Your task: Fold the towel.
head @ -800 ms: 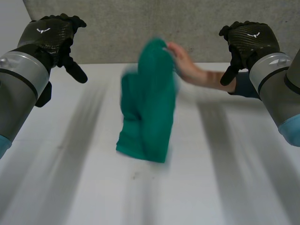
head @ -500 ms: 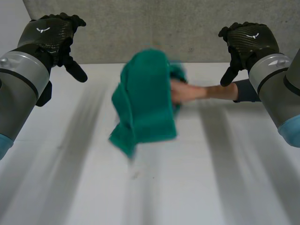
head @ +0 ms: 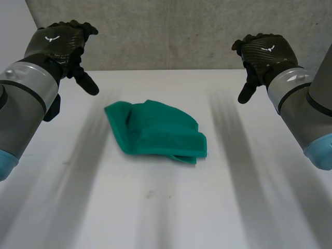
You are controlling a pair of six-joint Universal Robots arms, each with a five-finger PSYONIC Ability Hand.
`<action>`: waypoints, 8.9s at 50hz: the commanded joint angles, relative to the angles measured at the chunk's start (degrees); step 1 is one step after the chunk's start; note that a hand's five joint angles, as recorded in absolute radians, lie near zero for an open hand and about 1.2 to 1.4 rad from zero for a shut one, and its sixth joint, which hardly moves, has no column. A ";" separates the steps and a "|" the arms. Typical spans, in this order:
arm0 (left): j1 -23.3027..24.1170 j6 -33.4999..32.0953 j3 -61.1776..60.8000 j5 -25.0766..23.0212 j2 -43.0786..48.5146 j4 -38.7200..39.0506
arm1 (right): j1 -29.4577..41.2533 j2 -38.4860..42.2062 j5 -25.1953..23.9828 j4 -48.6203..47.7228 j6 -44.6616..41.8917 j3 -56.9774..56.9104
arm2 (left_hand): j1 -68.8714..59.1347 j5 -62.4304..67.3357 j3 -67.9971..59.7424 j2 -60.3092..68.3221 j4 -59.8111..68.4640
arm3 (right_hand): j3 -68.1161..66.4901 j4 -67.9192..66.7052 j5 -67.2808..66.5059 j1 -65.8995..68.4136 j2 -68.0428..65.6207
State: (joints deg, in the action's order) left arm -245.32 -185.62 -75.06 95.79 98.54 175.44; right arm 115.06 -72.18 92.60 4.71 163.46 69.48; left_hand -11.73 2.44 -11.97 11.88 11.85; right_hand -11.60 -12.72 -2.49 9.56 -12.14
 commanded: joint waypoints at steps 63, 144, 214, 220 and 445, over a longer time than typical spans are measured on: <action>16.63 -19.52 5.37 -1.83 10.64 16.79 | -10.91 11.00 -14.88 1.52 13.45 0.31 | -68.27 67.56 -68.03 68.12 68.15 | 1.60 2.72 2.49 0.44 2.14; 17.07 -24.18 13.97 -1.13 41.22 11.60 | -6.52 15.05 -27.39 14.54 25.95 7.78 | -68.19 67.49 -67.95 68.04 68.08 | 1.60 2.72 2.49 0.44 2.14; 9.61 -29.37 -2.38 0.37 4.91 16.26 | -0.60 15.70 -14.20 4.54 31.81 -17.20 | -68.27 67.56 -68.03 68.12 68.15 | -68.40 -67.28 -67.51 70.44 -67.86; 5.55 -26.03 -3.25 0.37 4.29 15.73 | -4.93 8.11 -12.71 2.76 4.01 -14.99 | -68.27 67.56 -68.03 68.12 68.15 | -68.40 -67.28 -67.51 70.44 -67.86; 5.54 -27.26 -27.08 -2.55 7.71 26.45 | -5.73 14.43 -5.41 -9.90 -14.92 10.41 | -14.46 13.76 -14.22 14.32 14.35 | -68.40 -67.28 -67.51 70.44 -67.86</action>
State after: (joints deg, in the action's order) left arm -246.76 -213.09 -103.23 85.26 103.08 201.55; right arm 109.27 -57.75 87.18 -5.17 148.56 79.40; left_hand -25.32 14.40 -25.28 25.18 24.51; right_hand -67.69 -68.15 -56.64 56.04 -67.04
